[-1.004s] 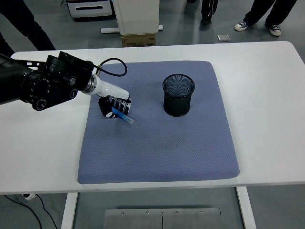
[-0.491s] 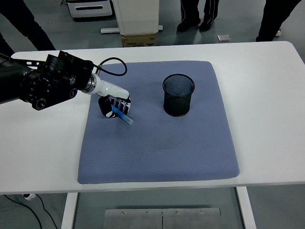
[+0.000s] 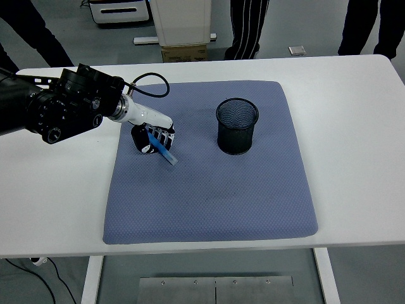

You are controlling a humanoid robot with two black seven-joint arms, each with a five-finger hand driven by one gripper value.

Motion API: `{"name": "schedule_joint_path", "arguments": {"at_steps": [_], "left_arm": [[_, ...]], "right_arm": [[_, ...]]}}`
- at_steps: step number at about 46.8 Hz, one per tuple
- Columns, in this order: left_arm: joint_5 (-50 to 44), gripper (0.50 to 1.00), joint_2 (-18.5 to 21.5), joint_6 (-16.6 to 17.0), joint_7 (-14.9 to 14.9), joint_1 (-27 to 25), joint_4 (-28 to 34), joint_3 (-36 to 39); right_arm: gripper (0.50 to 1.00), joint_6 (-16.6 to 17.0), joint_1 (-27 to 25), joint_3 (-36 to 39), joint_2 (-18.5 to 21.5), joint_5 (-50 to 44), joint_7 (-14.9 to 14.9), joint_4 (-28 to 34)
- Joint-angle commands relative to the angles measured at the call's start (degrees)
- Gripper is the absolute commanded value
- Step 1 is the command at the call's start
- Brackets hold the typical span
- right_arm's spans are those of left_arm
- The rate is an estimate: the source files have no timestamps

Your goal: Left hand places marker in pen holder

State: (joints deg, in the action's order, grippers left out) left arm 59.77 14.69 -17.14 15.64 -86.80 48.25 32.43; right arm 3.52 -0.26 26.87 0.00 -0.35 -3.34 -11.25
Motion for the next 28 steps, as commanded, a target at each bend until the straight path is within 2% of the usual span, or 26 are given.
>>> {"name": "schedule_joint_path", "arguments": {"at_steps": [1, 6, 9, 11, 28], "left_arm": [[0.0, 0.500, 0.1, 0.0, 0.1, -0.1, 0.0, 0.0], [-0.2, 0.502, 0.0, 0.0, 0.1, -0.2, 0.0, -0.1], [-0.3, 0.514, 0.0, 0.0, 0.1, -0.2, 0.0, -0.1], [-0.4, 0.540, 0.0, 0.1, 0.1, -0.2, 0.1, -0.1], [-0.5, 0.581, -0.1, 0.1, 0.3, 0.0, 0.1, -0.1]], "right_arm": [[1.000, 0.0, 0.0, 0.0, 0.0, 0.0, 0.0, 0.0], [1.000, 0.0, 0.0, 0.0, 0.0, 0.0, 0.0, 0.0], [1.000, 0.0, 0.0, 0.0, 0.0, 0.0, 0.0, 0.0], [1.000, 0.0, 0.0, 0.0, 0.0, 0.0, 0.0, 0.0], [1.000, 0.0, 0.0, 0.0, 0.0, 0.0, 0.0, 0.0]]}}
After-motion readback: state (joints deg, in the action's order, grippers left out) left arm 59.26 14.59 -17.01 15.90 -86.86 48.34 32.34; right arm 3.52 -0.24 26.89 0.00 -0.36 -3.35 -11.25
